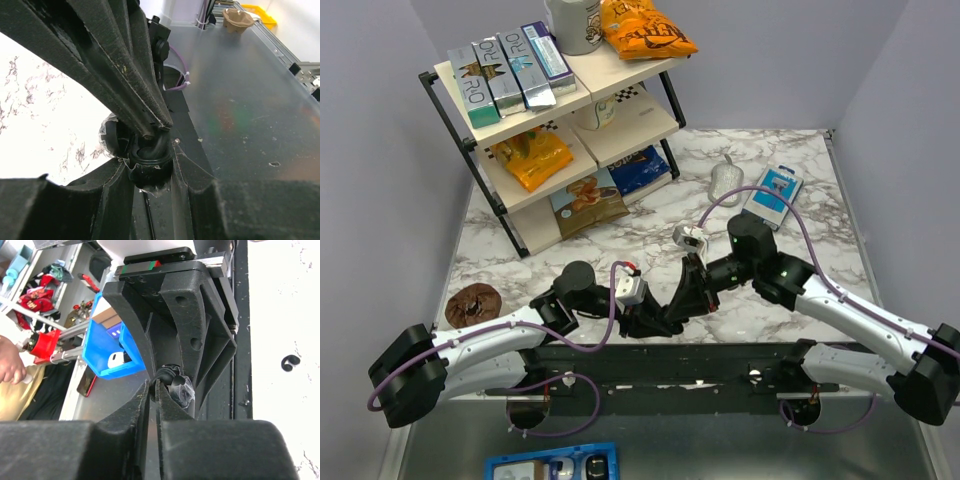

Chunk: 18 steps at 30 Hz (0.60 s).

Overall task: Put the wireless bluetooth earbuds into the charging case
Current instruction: Place the earbud in the charging case.

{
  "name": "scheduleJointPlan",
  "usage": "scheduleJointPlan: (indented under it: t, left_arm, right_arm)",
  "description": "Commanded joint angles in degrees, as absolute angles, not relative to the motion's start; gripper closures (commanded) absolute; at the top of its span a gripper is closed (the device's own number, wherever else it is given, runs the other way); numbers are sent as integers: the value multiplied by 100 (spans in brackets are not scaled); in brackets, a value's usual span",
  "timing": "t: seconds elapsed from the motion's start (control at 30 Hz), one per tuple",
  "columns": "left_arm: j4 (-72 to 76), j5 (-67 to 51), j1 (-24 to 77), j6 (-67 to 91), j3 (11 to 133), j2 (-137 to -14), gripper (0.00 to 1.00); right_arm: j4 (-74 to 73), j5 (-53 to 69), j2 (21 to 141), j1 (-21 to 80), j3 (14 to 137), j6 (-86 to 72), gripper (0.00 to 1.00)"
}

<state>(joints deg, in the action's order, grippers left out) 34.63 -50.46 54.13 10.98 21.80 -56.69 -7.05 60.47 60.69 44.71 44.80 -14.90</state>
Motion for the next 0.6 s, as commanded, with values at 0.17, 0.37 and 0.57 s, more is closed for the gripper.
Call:
scheduleJointPlan:
  t: [0.17, 0.37, 0.57]
  left_arm:
    - [3938, -5238, 5528, 1064, 2224, -5581, 100]
    - [3876, -5186, 5520, 1028, 2206, -5546, 100]
    - [3683, -5054, 5511, 888, 2197, -5537, 100]
  right_arm:
    - [-1116, 5230, 6047, 4474, 4684, -1231, 75]
    - [-1274, 5159, 5942, 4482, 4816, -1187, 73]
    - [-1433, 5343, 5608, 4474, 5176, -1309, 66]
